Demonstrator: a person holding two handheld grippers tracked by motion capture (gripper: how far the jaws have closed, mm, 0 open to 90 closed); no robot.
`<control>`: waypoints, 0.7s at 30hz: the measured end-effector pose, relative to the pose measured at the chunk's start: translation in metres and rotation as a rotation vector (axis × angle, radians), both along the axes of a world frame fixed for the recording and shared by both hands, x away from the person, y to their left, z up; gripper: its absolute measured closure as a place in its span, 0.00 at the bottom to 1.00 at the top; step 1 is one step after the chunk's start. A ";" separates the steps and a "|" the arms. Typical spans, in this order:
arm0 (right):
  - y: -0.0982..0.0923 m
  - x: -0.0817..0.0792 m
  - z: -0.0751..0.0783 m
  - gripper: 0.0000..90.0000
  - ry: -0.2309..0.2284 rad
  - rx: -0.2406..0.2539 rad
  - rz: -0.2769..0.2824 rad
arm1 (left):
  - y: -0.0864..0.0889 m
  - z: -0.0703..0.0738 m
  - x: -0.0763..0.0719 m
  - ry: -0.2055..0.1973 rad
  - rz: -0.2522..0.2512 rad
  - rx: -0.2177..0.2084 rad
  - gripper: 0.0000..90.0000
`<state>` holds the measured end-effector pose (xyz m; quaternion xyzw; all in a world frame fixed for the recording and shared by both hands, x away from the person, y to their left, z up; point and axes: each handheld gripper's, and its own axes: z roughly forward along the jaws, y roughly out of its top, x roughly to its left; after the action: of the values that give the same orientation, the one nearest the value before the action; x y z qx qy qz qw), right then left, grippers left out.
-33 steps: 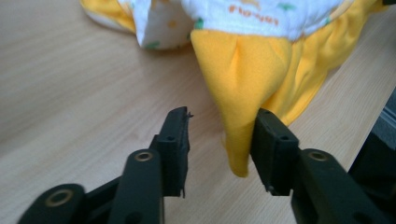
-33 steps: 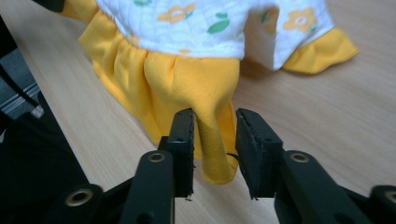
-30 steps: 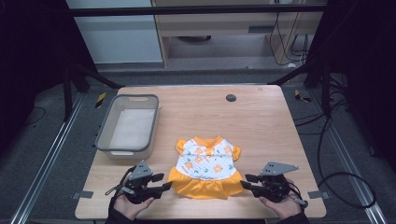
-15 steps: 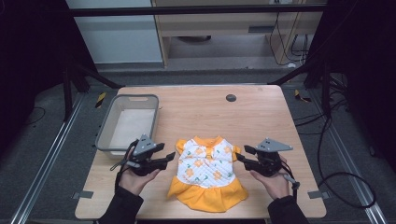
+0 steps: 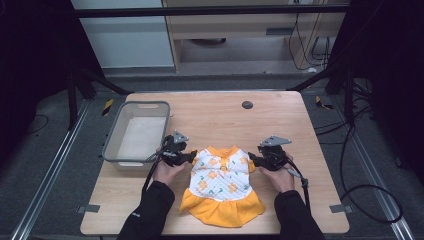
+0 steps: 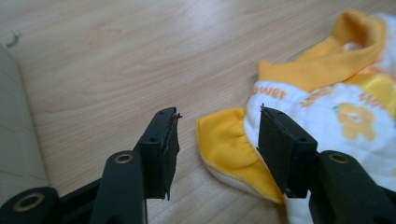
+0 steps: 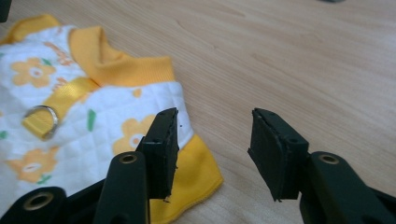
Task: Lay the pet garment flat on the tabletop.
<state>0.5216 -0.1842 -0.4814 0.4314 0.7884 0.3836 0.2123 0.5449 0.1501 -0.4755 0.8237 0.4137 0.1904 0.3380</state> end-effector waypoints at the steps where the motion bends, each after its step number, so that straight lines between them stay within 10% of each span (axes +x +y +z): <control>1: 0.000 0.002 -0.003 0.58 0.012 -0.005 -0.002 | -0.001 -0.004 0.002 0.015 0.001 0.010 0.54; 21: 0.008 0.002 -0.020 0.93 0.113 0.021 0.029 | -0.009 -0.018 -0.004 0.057 -0.010 -0.001 0.97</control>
<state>0.5233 -0.1760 -0.5014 0.4430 0.8014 0.3698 0.1575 0.5413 0.1408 -0.4930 0.8308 0.4188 0.1650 0.3274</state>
